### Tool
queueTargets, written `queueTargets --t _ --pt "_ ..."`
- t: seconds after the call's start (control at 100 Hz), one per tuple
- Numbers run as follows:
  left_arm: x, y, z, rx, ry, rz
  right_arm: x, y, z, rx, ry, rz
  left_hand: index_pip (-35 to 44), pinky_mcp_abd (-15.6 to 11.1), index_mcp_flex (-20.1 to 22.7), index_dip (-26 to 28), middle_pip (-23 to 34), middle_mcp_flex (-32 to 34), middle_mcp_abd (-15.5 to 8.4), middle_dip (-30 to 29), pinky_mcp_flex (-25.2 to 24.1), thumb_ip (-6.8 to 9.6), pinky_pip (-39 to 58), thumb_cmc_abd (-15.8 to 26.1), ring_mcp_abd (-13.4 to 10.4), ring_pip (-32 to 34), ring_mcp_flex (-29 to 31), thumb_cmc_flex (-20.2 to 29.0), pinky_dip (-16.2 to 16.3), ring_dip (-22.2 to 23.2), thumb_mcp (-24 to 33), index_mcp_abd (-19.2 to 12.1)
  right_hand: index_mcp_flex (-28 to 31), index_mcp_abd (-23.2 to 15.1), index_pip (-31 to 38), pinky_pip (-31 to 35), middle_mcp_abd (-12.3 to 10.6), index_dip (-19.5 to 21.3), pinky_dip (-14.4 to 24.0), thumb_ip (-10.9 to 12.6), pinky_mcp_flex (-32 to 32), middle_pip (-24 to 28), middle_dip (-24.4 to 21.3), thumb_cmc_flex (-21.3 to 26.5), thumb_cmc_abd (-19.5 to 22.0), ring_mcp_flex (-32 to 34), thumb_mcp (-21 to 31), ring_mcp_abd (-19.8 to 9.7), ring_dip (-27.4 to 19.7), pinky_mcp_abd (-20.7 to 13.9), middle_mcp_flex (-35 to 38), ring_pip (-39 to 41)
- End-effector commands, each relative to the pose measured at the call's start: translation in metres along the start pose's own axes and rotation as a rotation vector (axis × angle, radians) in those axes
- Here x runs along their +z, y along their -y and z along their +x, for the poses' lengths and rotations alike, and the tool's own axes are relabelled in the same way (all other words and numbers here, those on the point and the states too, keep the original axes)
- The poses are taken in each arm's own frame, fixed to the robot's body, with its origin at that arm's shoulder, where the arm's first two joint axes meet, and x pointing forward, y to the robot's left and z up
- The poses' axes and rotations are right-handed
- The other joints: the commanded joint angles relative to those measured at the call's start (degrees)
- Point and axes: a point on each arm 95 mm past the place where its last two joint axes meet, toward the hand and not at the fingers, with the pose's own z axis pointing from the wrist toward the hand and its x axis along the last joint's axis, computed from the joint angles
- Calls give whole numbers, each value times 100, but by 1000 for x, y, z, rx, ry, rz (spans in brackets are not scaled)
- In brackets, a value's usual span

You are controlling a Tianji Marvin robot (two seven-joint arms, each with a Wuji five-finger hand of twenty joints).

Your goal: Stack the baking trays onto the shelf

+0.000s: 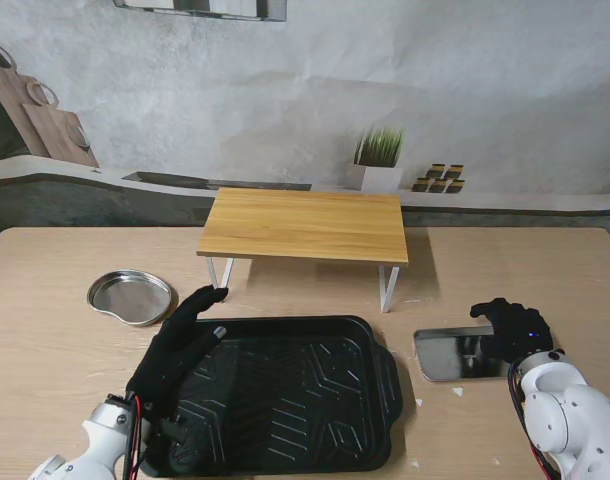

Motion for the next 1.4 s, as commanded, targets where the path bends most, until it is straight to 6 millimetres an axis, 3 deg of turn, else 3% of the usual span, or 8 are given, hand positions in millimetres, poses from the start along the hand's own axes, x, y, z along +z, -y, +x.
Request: queueTargets --t 0.0,0.1,0.45,0.65,0.79,0.99,1.08,1.39 --pt "0 -3 0 -5 7 -14 3 1 2 -5 -10 31 62 -68 101 55 104 18 -49 72 -12 -41 -71 49 -75 14 -135 124 67 75 -58 -80 -200 -109 136 -237 -198 -119 -204 7 -154 -177 -93 129 -186 -194 290 -164 -127 -154 -183 -120" --pt "0 -4 1 -2 3 -18 9 3 1 -16 -17 61 63 -66 103 55 106 21 -50 73 -12 -41 -72 47 -70 14 -132 123 66 73 -57 -75 -295 -149 137 -424 -339 -191 -319 -6 -310 -336 -155 211 -242 -373 349 -206 -201 -197 -237 -279" --pt "-1 -4 3 -3 -9 -25 25 6 3 -20 -14 115 61 -64 111 53 111 24 -39 76 -13 -40 -72 46 -67 19 -132 124 65 77 -57 -75 254 -228 380 -549 -21 -196 -326 -77 -318 -42 -36 -91 -289 -474 138 -102 -135 -108 -308 -98" --pt "-2 -4 3 0 -7 -23 31 11 4 10 -11 110 60 -68 106 53 112 20 -38 76 -11 -41 -72 52 -71 20 -131 120 65 79 -58 -79 913 -491 1336 -412 -10 389 -212 -188 -112 184 63 57 -583 -159 350 -78 -1 -115 99 177" --pt "-1 -4 3 2 -3 -23 35 13 5 16 -8 72 60 -70 106 53 111 23 -39 75 -12 -42 -70 49 -70 18 -132 122 67 79 -57 -81 1031 -993 2137 415 -113 500 157 -863 341 781 354 432 -1164 454 570 11 411 5 746 976" --pt "0 -5 2 3 2 -22 37 12 5 19 -31 61 60 -75 99 52 109 22 -38 75 -11 -42 -70 50 -75 15 -132 125 67 74 -56 -74 1091 -975 1939 1688 -184 578 707 -593 817 1565 1057 675 -1195 1210 911 19 1187 -85 1432 2557" --pt "0 -5 2 4 5 -22 39 12 5 25 -37 63 60 -75 96 52 107 20 -45 74 -11 -43 -71 52 -80 14 -133 119 65 72 -58 -74 1198 -876 2006 1876 -145 578 749 -908 887 1661 1170 894 -1378 1363 944 4 1309 -74 1660 2822" --pt "1 -5 3 6 4 -19 42 18 6 45 -56 86 57 -76 98 50 117 26 -29 79 -11 -43 -72 54 -80 16 -130 121 64 71 -58 -63 1393 -907 2792 2108 -80 573 780 -1130 956 1811 1312 999 -1480 1543 893 40 1394 29 1903 3023"
